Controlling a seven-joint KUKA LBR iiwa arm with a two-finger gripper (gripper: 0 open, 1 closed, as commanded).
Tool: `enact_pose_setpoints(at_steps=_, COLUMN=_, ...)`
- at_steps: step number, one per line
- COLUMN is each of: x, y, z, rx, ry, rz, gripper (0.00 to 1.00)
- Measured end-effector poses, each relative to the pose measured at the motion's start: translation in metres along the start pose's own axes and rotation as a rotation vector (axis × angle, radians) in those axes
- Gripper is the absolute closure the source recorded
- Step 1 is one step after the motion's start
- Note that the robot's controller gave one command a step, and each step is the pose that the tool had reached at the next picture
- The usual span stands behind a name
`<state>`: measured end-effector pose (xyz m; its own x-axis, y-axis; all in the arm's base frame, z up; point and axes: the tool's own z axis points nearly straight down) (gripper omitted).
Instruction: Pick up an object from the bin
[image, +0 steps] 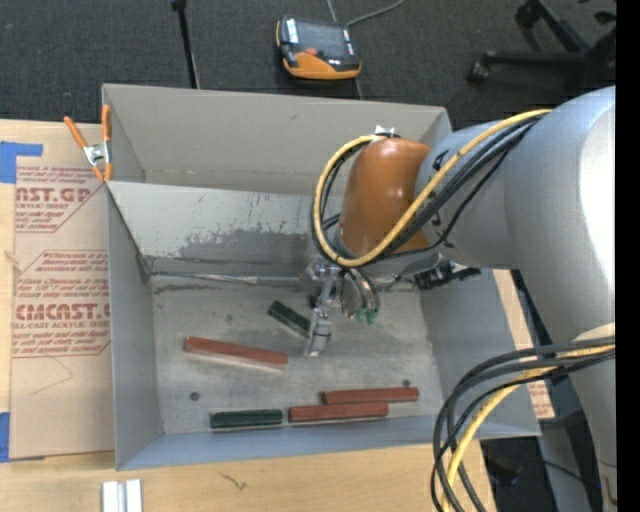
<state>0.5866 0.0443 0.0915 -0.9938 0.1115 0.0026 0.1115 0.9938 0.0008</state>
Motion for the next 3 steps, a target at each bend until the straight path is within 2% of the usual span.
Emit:
enact_pose_setpoints(at_steps=1, x=0.01, y=0.018, z=-0.029, rx=-0.001, ry=-0.005, rz=0.114, gripper=0.0)
enact_pose_setpoints(at_steps=2, x=0.016, y=0.01, z=0.018, rx=0.0, ry=-0.006, rz=0.102, gripper=0.0)
enact_pose_setpoints(at_steps=3, x=0.016, y=0.012, z=0.031, rx=-0.001, ry=-0.01, rz=0.129, gripper=1.0)
